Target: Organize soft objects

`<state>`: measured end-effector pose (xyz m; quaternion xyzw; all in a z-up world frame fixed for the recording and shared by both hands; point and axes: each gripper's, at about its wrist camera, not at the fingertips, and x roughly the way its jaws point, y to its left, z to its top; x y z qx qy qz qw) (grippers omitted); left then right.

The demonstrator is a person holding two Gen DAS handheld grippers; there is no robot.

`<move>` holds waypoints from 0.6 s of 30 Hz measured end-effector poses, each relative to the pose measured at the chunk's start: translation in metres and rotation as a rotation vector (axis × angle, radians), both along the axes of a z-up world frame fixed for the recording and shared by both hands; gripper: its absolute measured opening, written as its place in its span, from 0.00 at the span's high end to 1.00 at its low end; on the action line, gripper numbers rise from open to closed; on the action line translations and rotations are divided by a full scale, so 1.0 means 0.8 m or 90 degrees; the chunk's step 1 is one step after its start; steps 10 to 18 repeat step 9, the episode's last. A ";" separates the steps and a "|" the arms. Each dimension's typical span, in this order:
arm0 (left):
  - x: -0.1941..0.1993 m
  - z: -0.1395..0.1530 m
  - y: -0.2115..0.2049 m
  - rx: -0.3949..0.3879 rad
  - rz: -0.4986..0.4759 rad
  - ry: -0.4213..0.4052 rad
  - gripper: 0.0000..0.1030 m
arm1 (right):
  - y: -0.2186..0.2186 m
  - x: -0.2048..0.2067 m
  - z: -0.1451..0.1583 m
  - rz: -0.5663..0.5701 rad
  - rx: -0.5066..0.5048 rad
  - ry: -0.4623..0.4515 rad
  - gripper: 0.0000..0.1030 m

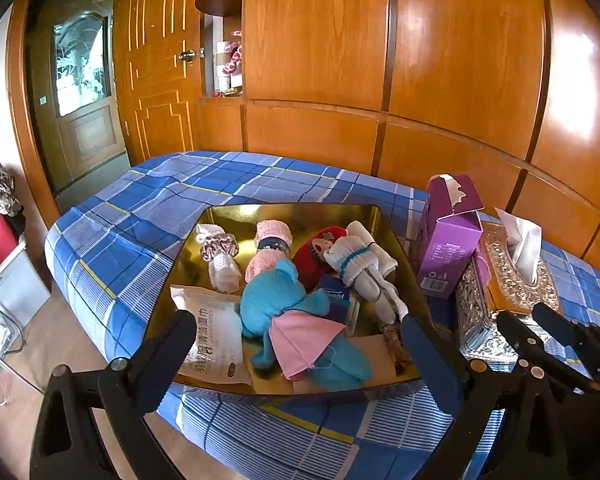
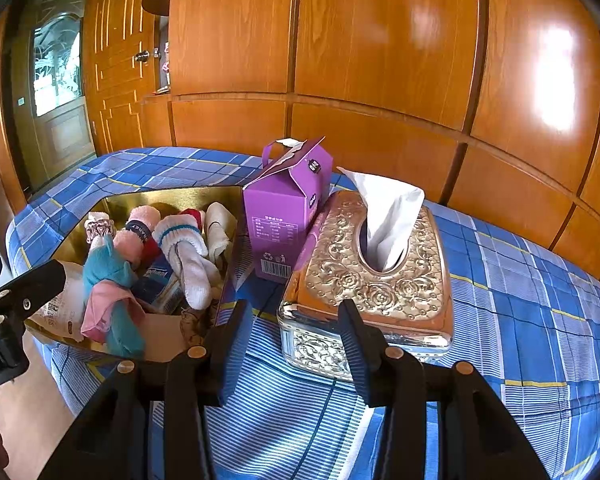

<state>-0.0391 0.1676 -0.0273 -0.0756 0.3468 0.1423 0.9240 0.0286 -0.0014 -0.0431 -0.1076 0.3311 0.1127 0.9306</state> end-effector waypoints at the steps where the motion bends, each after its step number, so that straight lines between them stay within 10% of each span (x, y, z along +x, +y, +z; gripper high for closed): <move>1: 0.000 -0.001 0.000 -0.003 0.000 0.001 0.00 | 0.000 0.000 0.000 0.000 0.000 0.001 0.57; 18: -0.004 0.001 0.002 -0.005 0.001 -0.011 0.00 | -0.003 -0.004 0.006 0.002 0.000 -0.011 0.57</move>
